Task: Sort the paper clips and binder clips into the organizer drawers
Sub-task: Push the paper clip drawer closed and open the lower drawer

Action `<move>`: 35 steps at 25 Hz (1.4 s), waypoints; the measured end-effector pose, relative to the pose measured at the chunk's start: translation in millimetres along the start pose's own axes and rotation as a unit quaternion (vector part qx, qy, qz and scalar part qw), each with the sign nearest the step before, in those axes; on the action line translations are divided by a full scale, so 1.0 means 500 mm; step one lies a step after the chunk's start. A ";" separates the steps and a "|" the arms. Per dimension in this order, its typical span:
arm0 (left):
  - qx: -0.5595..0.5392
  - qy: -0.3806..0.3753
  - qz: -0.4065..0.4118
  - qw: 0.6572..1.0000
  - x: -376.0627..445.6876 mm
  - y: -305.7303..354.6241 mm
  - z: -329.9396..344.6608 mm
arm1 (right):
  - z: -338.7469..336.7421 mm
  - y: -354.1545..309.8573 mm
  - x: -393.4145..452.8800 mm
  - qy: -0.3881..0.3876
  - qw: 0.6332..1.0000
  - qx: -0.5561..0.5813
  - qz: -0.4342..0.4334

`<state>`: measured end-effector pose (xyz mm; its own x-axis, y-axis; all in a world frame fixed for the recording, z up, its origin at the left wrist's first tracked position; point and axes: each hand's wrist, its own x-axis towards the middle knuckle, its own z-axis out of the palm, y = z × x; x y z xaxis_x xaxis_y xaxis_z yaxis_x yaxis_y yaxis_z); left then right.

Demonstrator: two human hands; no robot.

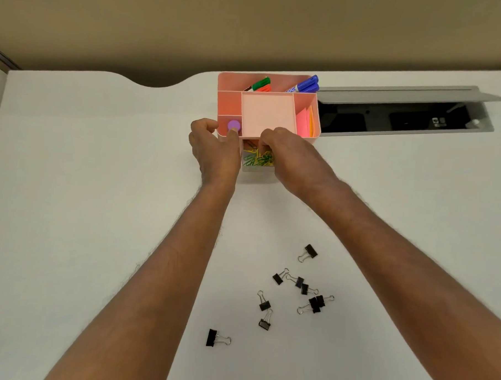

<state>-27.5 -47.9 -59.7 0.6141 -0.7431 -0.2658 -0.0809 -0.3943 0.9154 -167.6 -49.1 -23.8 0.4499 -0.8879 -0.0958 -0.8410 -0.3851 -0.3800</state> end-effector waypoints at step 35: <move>-0.045 -0.041 0.016 0.998 0.001 -0.024 -0.001 | 0.121 -0.024 -0.050 0.052 0.915 0.306 0.257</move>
<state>-25.8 -43.4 -71.0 0.5449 -0.7984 -0.2562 -0.0264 -0.3217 0.9465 -150.7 -6.9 -72.5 -0.0156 -0.9440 -0.3297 -0.5939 0.2740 -0.7565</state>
